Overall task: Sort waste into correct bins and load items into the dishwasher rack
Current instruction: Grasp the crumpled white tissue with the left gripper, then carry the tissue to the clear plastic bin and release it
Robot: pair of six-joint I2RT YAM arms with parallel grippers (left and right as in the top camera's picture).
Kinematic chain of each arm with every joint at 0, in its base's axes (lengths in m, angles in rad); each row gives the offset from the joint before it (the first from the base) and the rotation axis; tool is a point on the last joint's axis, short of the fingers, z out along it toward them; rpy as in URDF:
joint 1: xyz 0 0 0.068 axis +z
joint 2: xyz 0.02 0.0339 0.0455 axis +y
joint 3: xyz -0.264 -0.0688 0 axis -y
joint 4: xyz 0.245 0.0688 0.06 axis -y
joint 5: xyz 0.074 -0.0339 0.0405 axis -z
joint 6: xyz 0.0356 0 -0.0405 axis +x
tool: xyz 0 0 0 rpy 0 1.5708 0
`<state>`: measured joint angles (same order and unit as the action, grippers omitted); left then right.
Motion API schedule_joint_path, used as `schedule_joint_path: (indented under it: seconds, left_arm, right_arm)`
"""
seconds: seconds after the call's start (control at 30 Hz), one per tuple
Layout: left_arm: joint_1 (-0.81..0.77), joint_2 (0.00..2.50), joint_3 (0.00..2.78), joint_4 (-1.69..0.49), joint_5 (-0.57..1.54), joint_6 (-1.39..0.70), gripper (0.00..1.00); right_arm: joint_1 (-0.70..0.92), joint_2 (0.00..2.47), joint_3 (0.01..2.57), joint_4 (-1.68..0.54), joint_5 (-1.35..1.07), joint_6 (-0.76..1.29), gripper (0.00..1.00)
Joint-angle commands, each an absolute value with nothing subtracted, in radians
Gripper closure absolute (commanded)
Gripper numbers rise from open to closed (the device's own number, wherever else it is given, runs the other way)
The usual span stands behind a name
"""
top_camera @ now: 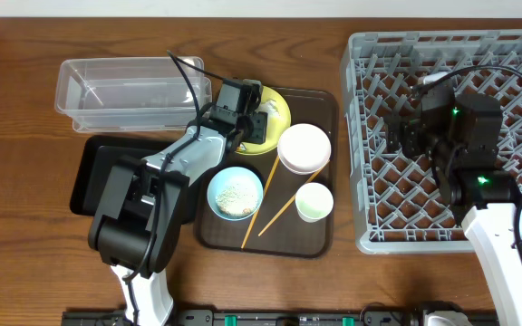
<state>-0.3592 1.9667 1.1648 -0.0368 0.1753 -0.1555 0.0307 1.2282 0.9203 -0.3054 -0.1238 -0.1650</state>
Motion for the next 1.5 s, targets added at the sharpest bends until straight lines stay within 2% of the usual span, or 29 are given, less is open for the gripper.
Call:
schedule_joint_path:
  seconds: [0.0,0.17,0.37,0.53,0.8,1.03,1.1,1.13,1.2,1.23,1.27,1.37,1.47]
  left_arm:
    - [-0.36,1.973,1.187,-0.032,0.163,-0.139,0.72]
    - [-0.36,1.973,1.187,-0.032,0.163,-0.139,0.94]
    - [-0.357,1.938,1.187,-0.032,0.163,-0.139,0.94]
    - [-0.329,1.812,1.187,-0.039,0.162,-0.139,0.94]
    - [-0.197,1.629,1.187,-0.057,-0.016,-0.139,0.94]
    - [-0.079,1.644,1.187,-0.153,-0.039,-0.139,0.94]
    - [-0.059,1.66,1.186,-0.16,-0.039,-0.139,0.89]
    - [-0.05,1.669,1.186,-0.16,-0.039,-0.139,0.83]
    - [-0.037,1.683,1.186,-0.156,-0.039,-0.139,0.54]
    - [-0.031,1.688,1.186,-0.149,-0.039,-0.139,0.43]
    - [-0.027,1.689,1.186,-0.139,-0.039,-0.139,0.37]
    - [-0.025,1.67,1.186,-0.114,-0.037,-0.139,0.3]
    - [-0.043,1.629,1.186,-0.116,-0.023,-0.139,0.28]
  right_arm:
    - [0.026,1.223,0.942,-0.308,-0.132,-0.15,0.01]
    - [0.026,1.223,0.942,-0.308,-0.132,-0.15,0.01]
    - [0.026,1.223,0.942,-0.311,-0.132,-0.15,0.01]
    - [0.026,1.223,0.942,-0.311,-0.132,-0.15,0.01]
    - [0.026,1.223,0.942,-0.31,-0.132,-0.15,0.01]
    - [0.026,1.223,0.942,-0.31,-0.132,-0.15,0.01]
    - [0.026,1.223,0.942,-0.31,-0.132,-0.15,0.01]
    - [0.026,1.223,0.942,-0.309,-0.132,-0.15,0.01]
    - [0.026,1.223,0.942,-0.307,-0.132,-0.15,0.01]
    - [0.026,1.223,0.942,-0.307,-0.132,-0.15,0.01]
    - [0.026,1.223,0.942,-0.307,-0.132,-0.151,0.01]
    - [0.026,1.223,0.942,-0.308,-0.132,-0.151,0.01]
    - [0.026,1.223,0.942,-0.307,-0.131,-0.151,0.01]
